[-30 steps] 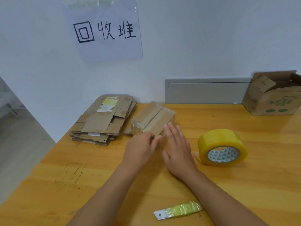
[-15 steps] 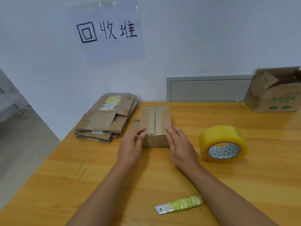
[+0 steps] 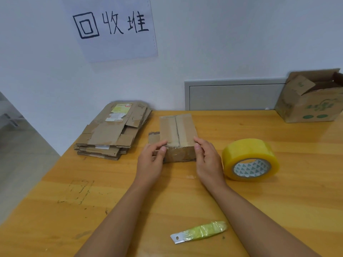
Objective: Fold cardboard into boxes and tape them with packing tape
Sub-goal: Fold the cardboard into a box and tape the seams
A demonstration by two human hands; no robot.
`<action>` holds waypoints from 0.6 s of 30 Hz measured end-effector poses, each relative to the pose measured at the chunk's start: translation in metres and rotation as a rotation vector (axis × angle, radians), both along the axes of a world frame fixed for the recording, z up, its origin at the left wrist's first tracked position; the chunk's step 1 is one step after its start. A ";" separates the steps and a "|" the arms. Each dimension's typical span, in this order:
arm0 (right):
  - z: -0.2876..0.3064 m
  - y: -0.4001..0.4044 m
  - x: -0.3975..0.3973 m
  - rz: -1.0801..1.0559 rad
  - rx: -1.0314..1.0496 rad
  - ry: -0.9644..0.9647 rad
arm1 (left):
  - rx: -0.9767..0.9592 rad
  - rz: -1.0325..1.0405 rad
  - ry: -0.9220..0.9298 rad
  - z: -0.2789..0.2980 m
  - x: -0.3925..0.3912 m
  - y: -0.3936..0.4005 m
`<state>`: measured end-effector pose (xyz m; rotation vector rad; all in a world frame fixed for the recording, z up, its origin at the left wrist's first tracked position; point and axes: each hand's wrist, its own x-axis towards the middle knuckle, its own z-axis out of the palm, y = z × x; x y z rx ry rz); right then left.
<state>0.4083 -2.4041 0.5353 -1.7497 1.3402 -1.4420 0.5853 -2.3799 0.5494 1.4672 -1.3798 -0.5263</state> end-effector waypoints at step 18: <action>0.072 0.042 -0.010 0.087 0.267 0.551 | -0.162 0.089 -0.754 0.003 0.006 0.009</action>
